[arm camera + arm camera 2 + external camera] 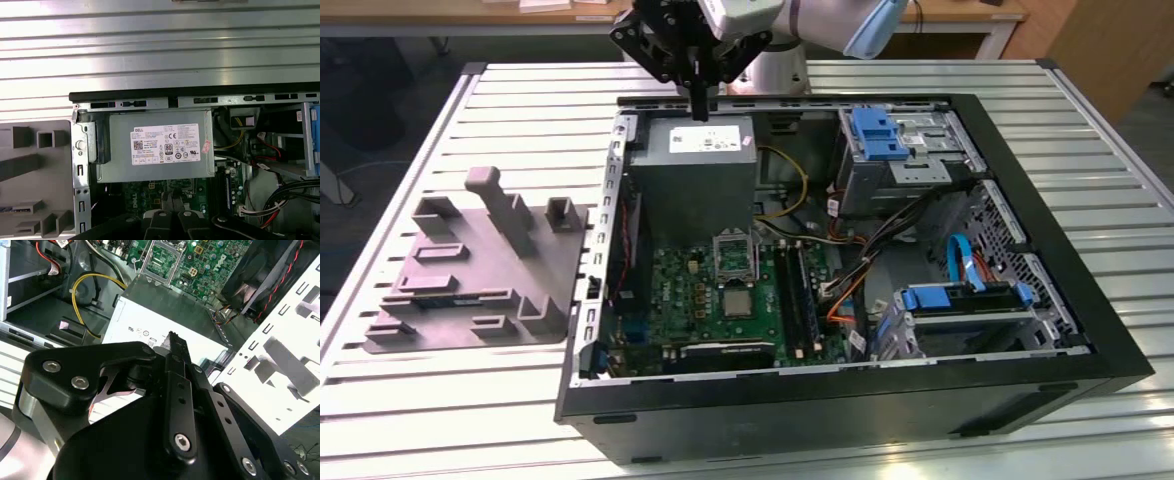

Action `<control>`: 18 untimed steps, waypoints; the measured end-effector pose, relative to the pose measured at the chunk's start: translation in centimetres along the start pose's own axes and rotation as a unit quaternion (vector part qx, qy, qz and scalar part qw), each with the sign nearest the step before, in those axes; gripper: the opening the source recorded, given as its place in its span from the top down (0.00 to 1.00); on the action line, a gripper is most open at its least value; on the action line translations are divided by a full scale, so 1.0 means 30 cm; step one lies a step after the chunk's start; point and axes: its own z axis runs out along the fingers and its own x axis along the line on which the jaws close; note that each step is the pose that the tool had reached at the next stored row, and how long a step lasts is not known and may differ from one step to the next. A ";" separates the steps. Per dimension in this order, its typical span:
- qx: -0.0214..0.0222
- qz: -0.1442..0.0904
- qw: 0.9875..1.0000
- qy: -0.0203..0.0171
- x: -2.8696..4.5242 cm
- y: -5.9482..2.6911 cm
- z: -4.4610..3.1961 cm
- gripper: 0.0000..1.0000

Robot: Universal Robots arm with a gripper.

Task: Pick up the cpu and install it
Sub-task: 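Close the cpu cover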

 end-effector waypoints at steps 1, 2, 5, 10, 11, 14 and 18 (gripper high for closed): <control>0.000 0.000 1.000 0.000 0.000 0.000 0.000 0.89; 0.000 0.000 1.000 0.000 0.000 0.000 0.000 0.89; 0.000 0.000 1.000 0.000 0.000 0.000 0.000 0.89; 0.000 0.000 1.000 0.000 0.000 0.000 0.000 0.89; 0.000 0.000 1.000 0.000 0.000 0.000 0.000 0.89; 0.000 0.000 1.000 0.000 0.000 0.000 0.000 0.89; 0.000 0.000 1.000 0.000 0.000 0.000 0.000 0.89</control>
